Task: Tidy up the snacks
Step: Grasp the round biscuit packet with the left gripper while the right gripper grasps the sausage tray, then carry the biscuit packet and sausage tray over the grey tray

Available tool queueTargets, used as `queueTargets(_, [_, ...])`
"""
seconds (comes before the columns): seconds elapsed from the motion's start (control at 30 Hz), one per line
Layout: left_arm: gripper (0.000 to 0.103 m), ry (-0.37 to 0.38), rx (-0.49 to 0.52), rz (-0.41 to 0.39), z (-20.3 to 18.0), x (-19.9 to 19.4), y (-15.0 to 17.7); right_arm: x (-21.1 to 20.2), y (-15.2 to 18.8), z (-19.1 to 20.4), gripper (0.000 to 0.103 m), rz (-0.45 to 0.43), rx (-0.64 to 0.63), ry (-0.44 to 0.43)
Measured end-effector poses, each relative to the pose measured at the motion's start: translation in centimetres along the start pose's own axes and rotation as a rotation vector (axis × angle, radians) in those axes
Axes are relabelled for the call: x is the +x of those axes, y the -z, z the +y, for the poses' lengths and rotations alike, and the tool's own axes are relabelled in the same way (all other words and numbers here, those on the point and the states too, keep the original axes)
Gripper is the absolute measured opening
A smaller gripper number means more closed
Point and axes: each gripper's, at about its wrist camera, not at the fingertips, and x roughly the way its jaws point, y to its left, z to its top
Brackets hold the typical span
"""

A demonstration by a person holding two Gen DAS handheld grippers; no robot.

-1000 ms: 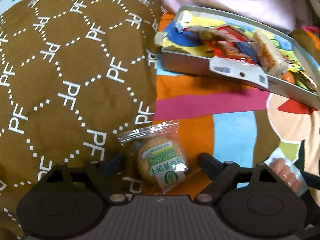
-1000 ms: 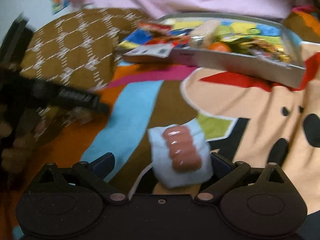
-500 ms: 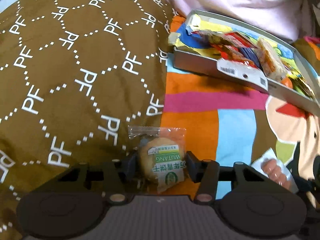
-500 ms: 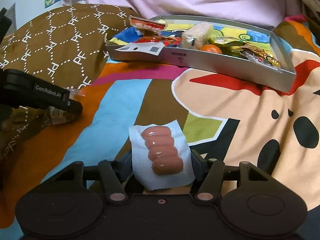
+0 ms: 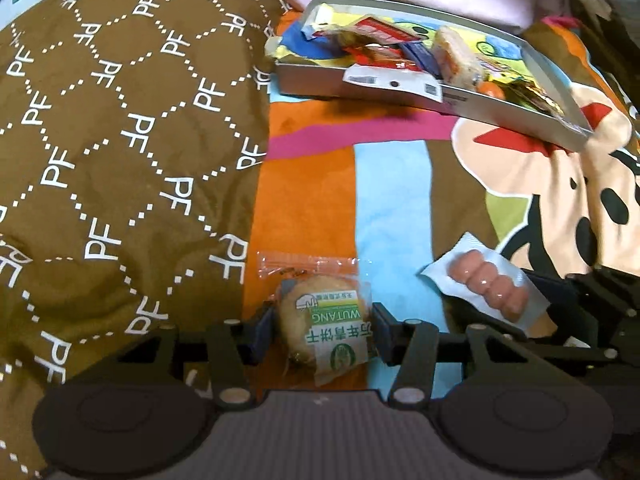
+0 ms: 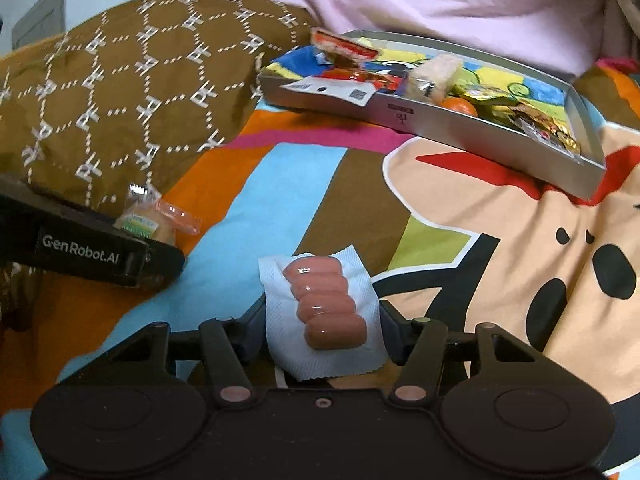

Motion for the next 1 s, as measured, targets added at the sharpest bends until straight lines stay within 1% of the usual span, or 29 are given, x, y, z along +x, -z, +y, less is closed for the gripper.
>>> queueTargets(0.13, [0.055,-0.003,0.004,-0.008,-0.5,-1.2,0.2,-0.3,0.1,-0.3,0.058,0.0,0.011,-0.01])
queueTargets(0.23, [0.055,-0.012,0.008,-0.023,-1.0,-1.7,-0.2,-0.7,0.1,-0.5,0.057,-0.011,0.011,-0.003])
queueTargets(0.6, [0.055,-0.041,-0.02,-0.11,-2.6,-4.5,-2.3,-2.5,0.0,1.2,0.056,-0.054,-0.147,0.073])
queueTargets(0.77, [0.055,-0.023,-0.026,-0.166,-3.3,-5.9,-3.3,-4.3,-0.5,1.2,0.056,-0.132,-0.195,0.142])
queueTargets(0.87, [0.055,-0.017,-0.032,-0.203,-3.7,-6.7,-4.6,-5.4,-1.3,0.4,0.056,-0.186,-0.179,0.173])
queueTargets(1.0, [0.055,-0.008,-0.029,-0.256,-4.5,-7.4,-7.0,-6.5,-2.3,-1.5,0.056,-0.251,-0.134,0.222])
